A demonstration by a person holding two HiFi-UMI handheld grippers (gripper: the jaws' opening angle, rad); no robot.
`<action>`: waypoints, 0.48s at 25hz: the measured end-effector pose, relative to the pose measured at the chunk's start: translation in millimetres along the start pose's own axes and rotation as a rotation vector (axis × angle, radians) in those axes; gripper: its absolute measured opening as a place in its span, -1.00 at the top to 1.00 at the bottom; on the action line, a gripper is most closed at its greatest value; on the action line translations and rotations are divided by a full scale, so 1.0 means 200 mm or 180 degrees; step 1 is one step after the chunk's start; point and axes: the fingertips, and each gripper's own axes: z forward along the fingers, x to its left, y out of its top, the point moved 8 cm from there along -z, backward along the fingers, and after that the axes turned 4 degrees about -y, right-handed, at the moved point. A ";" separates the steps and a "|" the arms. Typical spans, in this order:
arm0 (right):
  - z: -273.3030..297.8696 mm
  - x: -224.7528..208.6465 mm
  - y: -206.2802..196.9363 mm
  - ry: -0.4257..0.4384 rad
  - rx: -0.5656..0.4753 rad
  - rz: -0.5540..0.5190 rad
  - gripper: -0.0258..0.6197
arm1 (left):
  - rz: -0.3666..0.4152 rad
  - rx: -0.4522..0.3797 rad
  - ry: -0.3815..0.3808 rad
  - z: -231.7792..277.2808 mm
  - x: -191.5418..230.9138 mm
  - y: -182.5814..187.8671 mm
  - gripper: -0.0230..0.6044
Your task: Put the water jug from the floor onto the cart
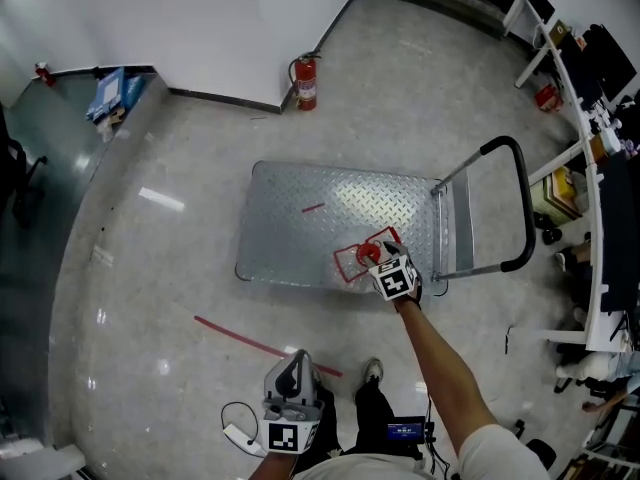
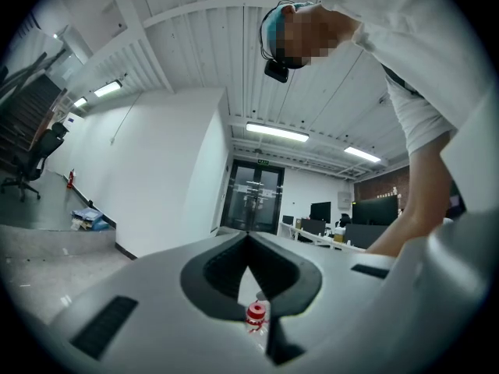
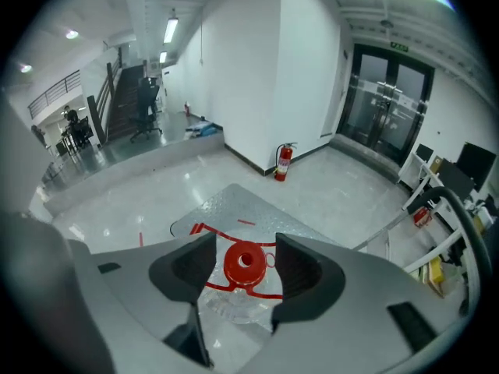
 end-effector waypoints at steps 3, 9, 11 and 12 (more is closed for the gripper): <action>-0.26 0.00 -0.01 -0.0240 -0.0414 0.0132 0.63 | 0.0022 -0.0067 -0.0019 0.01 -0.02 0.04 0.92; -0.91 0.07 -0.06 -0.0502 -0.1210 0.0525 0.88 | 0.0096 -0.0195 -0.0090 -0.01 -0.12 0.20 0.92; -1.10 0.11 -0.08 -0.0478 -0.1493 0.0663 0.88 | 0.0136 -0.0238 -0.0123 -0.01 -0.17 0.25 0.92; -1.18 0.13 -0.09 -0.0462 -0.1619 0.0728 0.88 | 0.0146 -0.0266 -0.0137 -0.01 -0.19 0.27 0.92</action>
